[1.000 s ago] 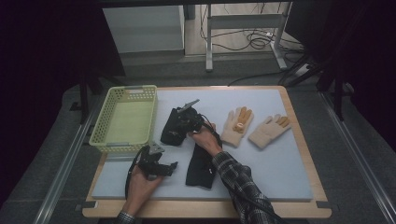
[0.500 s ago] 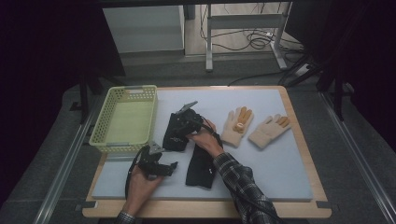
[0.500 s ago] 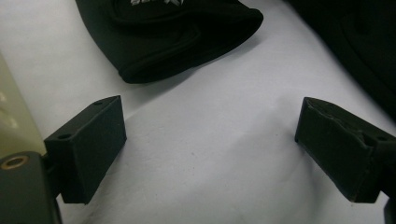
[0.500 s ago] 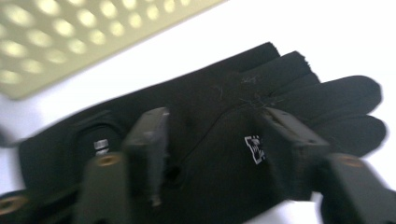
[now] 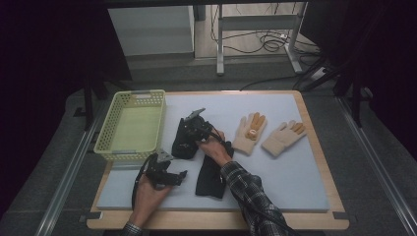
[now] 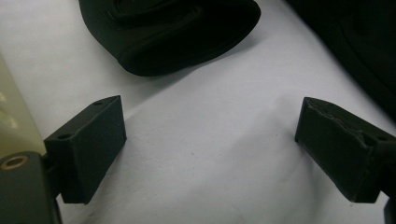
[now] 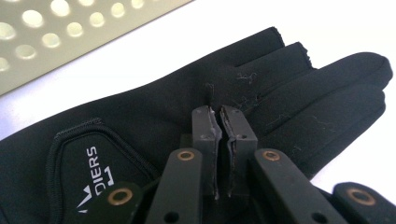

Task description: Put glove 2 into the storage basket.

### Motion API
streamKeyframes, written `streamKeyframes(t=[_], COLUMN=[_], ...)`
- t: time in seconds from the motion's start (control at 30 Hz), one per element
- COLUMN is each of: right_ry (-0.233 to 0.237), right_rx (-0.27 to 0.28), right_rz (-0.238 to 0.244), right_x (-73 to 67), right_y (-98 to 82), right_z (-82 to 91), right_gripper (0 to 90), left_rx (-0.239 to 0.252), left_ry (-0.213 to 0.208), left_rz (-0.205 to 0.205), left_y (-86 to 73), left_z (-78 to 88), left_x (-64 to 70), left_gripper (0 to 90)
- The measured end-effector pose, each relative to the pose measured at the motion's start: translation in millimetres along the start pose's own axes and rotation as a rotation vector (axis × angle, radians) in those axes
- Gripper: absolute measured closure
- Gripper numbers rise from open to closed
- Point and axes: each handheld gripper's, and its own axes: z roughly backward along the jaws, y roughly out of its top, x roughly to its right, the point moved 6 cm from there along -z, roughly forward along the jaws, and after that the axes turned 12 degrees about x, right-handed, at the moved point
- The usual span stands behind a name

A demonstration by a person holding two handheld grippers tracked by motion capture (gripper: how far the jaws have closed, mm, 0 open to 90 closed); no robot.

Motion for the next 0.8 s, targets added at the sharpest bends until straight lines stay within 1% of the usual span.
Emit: streamKeyframes(t=[0.07,0.13,0.2,0.37,0.5,0.53,0.7,0.8], right_ry=[0.005,0.017,0.026,0.034,0.039,0.041,0.054,0.063], right_rx=[0.009,0.031,0.052,0.078,0.097,0.102,0.143,0.154], right_rz=[-0.013,-0.033,-0.036,-0.043,-0.048,-0.055,-0.098,-0.109], right_x=[-0.2,-0.6,-1.1,-4.0,-4.1,-3.7,0.1,-0.6], right_y=[1.3,6.1,12.3,22.2,25.8,26.3,29.7,30.2], right_z=[2.6,9.0,17.2,35.6,51.9,54.9,79.5,95.3], right_gripper=[87.1,87.2,87.2,87.2,87.1,87.2,87.1,87.2], left_rx=[0.000,0.000,-0.001,-0.001,0.000,0.001,0.002,0.002], left_ry=[0.000,-0.001,0.000,0.000,0.000,0.000,0.000,0.000], left_rz=[0.001,0.001,-0.001,-0.001,-0.001,-0.002,-0.002,-0.001], left_y=[0.0,0.0,-0.1,-0.1,-0.1,-0.1,0.0,0.0], left_z=[0.0,0.0,0.1,0.1,0.1,0.1,0.0,-0.1], left_x=[0.0,0.0,-0.1,-0.1,-0.1,-0.1,-0.1,-0.1], left_gripper=[8.6,8.5,8.5,8.6,8.6,8.6,8.6,8.6])
